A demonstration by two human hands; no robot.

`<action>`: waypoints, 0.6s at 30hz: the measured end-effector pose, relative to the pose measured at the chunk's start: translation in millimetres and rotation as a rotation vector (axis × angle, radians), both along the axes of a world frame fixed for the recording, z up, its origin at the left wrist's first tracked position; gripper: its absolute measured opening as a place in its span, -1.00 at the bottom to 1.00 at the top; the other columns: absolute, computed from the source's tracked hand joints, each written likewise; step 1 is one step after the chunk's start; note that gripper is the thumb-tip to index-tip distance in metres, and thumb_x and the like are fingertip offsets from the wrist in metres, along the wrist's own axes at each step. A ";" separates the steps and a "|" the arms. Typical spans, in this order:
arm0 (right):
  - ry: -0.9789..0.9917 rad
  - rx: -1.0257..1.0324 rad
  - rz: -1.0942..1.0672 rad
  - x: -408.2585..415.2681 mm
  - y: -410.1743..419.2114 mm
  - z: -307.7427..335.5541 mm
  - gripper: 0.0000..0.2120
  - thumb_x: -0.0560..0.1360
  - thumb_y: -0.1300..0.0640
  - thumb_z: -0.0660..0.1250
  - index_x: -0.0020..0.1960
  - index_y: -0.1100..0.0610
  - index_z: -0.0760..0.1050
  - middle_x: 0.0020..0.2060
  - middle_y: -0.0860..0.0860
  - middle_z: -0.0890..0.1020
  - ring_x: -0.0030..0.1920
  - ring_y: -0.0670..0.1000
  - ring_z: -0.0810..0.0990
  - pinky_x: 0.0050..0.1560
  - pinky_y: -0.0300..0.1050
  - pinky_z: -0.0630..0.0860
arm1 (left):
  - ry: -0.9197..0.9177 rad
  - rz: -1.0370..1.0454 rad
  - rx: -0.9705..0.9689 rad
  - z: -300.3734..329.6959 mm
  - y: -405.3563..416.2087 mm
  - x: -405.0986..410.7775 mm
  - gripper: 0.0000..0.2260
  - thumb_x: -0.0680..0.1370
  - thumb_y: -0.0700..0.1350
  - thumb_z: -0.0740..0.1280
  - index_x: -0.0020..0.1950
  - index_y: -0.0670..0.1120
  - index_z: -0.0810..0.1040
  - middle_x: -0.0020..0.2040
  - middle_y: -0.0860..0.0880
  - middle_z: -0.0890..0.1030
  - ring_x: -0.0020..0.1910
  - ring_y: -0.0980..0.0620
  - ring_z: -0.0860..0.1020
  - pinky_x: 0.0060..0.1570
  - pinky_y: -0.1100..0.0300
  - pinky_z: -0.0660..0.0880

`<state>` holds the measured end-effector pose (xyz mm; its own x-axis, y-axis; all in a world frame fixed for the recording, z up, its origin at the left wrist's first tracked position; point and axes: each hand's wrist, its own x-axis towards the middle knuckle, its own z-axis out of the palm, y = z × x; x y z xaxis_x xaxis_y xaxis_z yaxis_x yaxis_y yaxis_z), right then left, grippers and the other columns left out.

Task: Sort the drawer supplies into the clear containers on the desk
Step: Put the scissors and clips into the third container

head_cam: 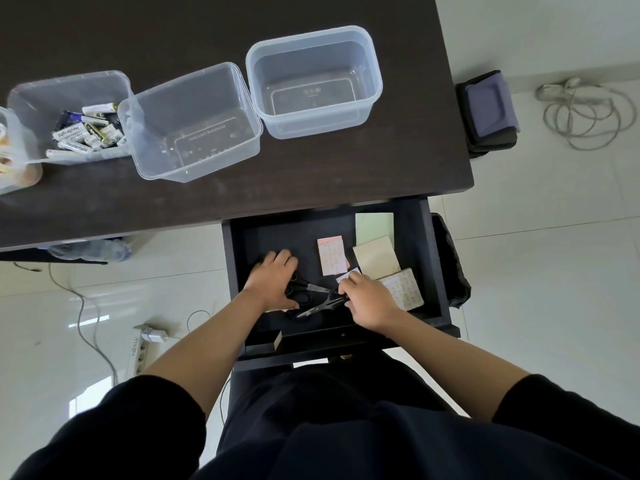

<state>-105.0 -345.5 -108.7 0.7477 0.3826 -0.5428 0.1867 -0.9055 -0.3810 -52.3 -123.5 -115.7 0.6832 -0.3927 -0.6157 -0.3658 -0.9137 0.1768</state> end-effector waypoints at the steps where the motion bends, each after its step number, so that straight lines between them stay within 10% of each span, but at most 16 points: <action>1: 0.000 0.005 -0.014 0.1 -2.9 0.9 -0.71 0.52 0.20 0.24 0.23 0.13 0.40 0.19 0.07 0.43 0.16 0.12 0.46 0.02 -0.03 0.41 | 0.008 0.022 -0.018 -0.1 0.7 -1.9 -0.30 0.27 0.17 0.51 0.26 -0.07 0.30 0.27 -0.04 0.36 0.24 -0.08 0.35 0.12 0.00 0.46; 11: 0.038 0.021 -0.166 -1.6 -19.3 4.5 -0.70 0.50 0.21 0.24 0.24 0.13 0.41 0.15 0.08 0.44 0.12 0.10 0.48 -0.08 -0.10 0.38 | 0.110 0.112 -0.097 -2.4 4.2 -23.0 -0.67 0.47 0.04 0.38 0.14 -0.05 0.39 0.01 -0.07 0.58 -0.08 -0.07 0.55 -0.22 0.14 0.45; 18: 0.047 0.022 -0.202 -2.3 -20.6 7.6 -0.70 0.52 0.18 0.24 0.25 0.14 0.41 0.16 0.09 0.43 0.09 0.11 0.50 -0.12 -0.12 0.35 | 0.196 -0.008 -0.021 0.0 3.0 -29.4 -0.46 0.32 0.07 0.53 0.16 -0.06 0.37 0.08 -0.06 0.54 0.04 -0.08 0.53 -0.08 0.09 0.46</action>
